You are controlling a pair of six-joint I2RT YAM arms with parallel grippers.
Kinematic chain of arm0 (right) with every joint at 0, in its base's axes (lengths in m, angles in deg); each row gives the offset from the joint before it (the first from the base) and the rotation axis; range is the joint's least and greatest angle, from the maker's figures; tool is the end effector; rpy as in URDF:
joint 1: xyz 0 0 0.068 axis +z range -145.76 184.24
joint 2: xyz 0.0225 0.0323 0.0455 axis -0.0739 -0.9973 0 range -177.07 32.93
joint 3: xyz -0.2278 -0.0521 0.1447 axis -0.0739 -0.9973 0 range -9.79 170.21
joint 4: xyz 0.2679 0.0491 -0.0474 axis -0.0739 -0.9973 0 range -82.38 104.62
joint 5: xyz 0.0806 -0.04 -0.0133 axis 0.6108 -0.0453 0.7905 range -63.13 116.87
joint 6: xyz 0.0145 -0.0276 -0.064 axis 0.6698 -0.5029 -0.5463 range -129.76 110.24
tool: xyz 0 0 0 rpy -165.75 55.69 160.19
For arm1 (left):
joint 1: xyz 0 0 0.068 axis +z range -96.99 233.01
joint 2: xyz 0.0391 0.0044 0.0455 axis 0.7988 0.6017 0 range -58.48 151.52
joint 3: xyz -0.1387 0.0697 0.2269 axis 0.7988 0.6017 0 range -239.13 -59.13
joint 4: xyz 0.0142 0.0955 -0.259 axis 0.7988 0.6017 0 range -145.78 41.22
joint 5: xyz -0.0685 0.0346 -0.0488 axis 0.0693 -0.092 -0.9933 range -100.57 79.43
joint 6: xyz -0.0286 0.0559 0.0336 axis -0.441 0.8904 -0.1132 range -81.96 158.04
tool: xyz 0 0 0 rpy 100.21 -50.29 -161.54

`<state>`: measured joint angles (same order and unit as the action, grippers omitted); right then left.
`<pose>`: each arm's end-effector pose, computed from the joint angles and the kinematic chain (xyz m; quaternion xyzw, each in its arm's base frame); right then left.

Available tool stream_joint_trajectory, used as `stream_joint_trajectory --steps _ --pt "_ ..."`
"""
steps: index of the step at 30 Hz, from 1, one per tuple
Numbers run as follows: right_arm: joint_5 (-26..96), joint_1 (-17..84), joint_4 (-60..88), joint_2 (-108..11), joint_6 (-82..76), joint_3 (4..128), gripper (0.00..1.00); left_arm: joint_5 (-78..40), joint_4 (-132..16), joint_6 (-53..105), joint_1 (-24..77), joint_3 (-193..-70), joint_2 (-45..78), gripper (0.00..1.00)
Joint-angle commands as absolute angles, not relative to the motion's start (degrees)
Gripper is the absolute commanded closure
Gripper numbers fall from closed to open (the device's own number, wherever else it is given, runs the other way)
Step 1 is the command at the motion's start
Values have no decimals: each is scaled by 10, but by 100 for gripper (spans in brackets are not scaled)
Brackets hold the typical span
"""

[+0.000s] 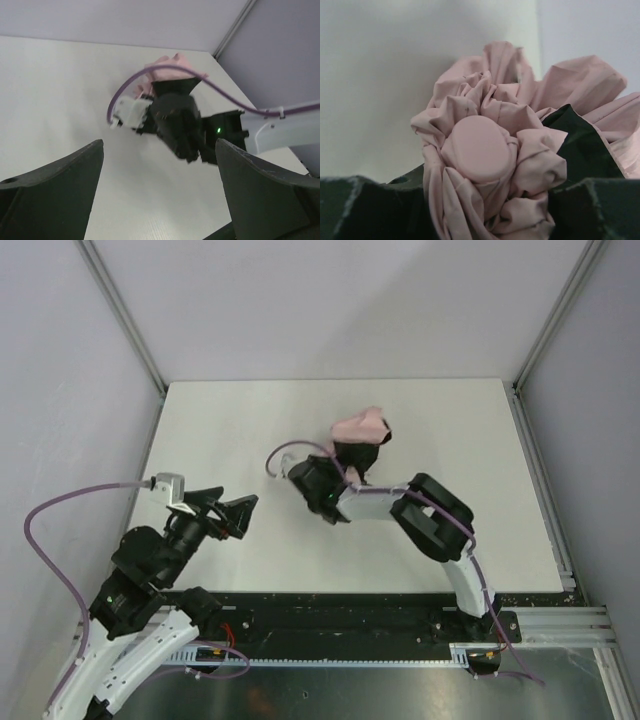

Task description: Put away the umbrella

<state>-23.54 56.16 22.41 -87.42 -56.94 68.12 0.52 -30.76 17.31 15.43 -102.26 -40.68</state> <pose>0.3311 0.3494 0.1480 -0.4814 0.6704 -0.3595 0.4354 0.0926 -0.0571 0.3615 0.0350 0.7043 -0.2843 0.6495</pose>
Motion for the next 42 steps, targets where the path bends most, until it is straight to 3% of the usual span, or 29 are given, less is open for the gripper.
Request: stream_joint_trajectory --steps 1,7,15,20,27,33,38,42 --pt "-225 609 155 -901 -471 695 100 31 -313 126 157 -993 -423 4" --pt "-65 635 -26 -933 -352 695 100 29 -312 63 157 -972 -417 5" --pt "295 609 -248 -990 -327 746 100 47 -311 -66 157 -920 -386 9" --pt "426 585 -305 -1028 -321 778 100 49 -311 -159 157 -889 -370 9" --pt "515 543 -327 -1058 -327 801 100 58 -311 -289 157 -830 -355 9" --pt "533 526 -321 -1061 -332 801 100 -5 -338 -337 186 -844 -223 2" --pt "542 518 -313 -1055 -331 804 100 -164 -495 -406 303 -772 -132 1" --pt "536 518 -310 -1056 -334 803 100 -198 -636 -444 349 -744 -69 1"
